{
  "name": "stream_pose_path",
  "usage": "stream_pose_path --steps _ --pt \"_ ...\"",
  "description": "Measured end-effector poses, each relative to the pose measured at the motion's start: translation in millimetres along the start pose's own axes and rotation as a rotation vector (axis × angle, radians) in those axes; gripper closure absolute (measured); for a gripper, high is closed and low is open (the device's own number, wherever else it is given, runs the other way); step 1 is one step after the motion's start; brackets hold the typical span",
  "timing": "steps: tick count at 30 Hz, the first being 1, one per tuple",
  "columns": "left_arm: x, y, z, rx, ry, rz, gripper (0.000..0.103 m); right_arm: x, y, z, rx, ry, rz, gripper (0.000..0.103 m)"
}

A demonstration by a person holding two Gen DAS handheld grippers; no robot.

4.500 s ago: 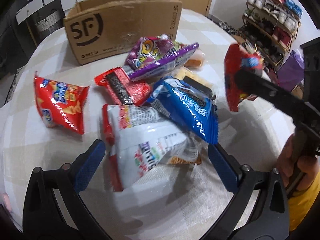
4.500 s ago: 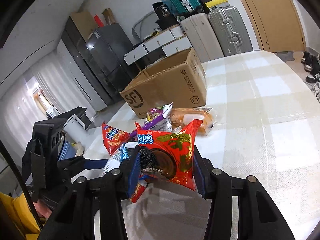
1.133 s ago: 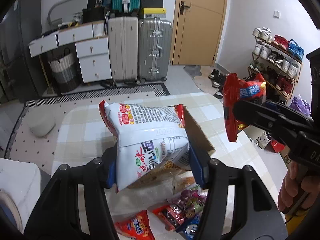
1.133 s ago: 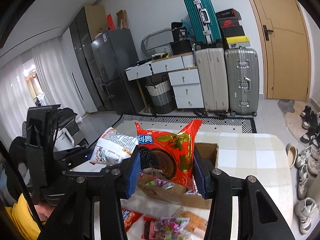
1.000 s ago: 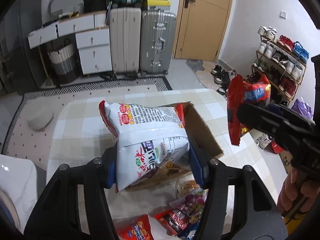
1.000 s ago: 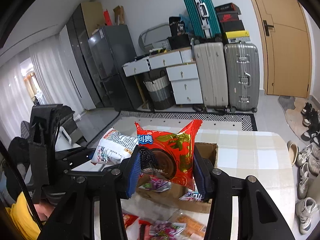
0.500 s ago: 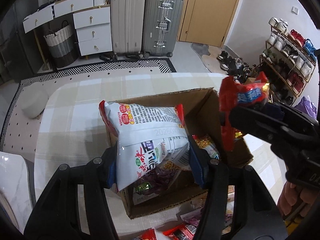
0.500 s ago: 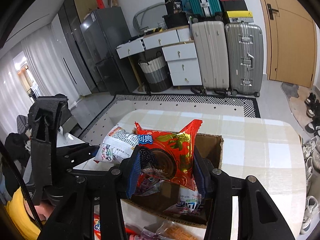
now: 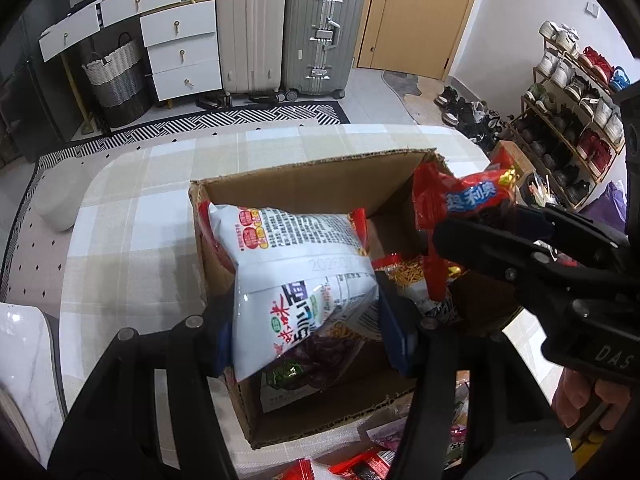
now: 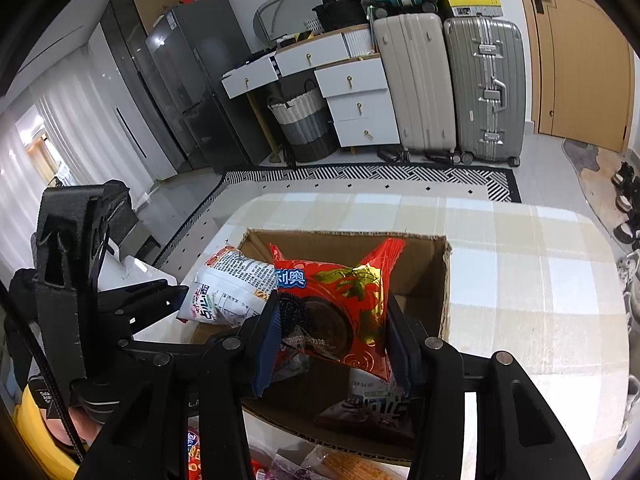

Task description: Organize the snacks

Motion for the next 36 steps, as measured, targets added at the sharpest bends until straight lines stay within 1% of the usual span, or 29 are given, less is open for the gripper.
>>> stream_pose_path --steps 7,13,17,21,23,26,29,32,35,36 --pt "-2.2 4.6 6.7 -0.011 -0.009 0.002 0.047 2.3 4.6 2.2 -0.011 0.000 0.009 0.056" --pt "2.5 16.3 1.6 -0.031 -0.013 -0.012 0.047 2.5 10.8 1.7 -0.023 0.007 0.025 0.056" --pt "2.8 14.7 2.4 -0.038 -0.028 0.002 0.047 3.8 15.7 4.4 -0.040 0.008 0.032 0.056" --pt "2.3 17.5 2.1 -0.045 -0.028 -0.004 0.045 5.4 17.4 3.7 -0.043 0.009 0.037 0.056" --pt "2.3 19.5 -1.0 -0.040 -0.016 -0.017 0.045 8.5 18.5 3.4 -0.044 0.013 0.056 0.056" --pt "1.2 20.6 -5.0 -0.034 -0.029 -0.019 0.045 12.3 22.6 6.1 -0.066 0.013 0.077 0.056" --pt "-1.7 22.4 -9.6 -0.025 -0.045 -0.018 0.040 12.5 26.8 7.8 -0.082 0.011 0.081 0.056" --pt "-2.3 26.1 -17.5 -0.011 -0.042 -0.024 0.040 13.5 29.7 9.5 -0.095 0.016 0.079 0.056" --pt "0.9 28.0 -26.0 0.003 -0.060 -0.004 0.039 15.6 30.9 10.8 -0.103 0.017 0.087 0.056" --pt "3.0 29.0 -29.5 0.005 -0.070 0.009 0.038 15.5 31.2 10.6 -0.106 0.018 0.086 0.056"
Point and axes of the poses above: each gripper's, at about its wrist camera, not at the fingertips, and z roughly the way its jaws point, x to its right, y to its underside, the point moved 8 cm from there along z, roughly the way its jaws point, and after that the axes turned 6 degrees about x, right-handed, at the moved point
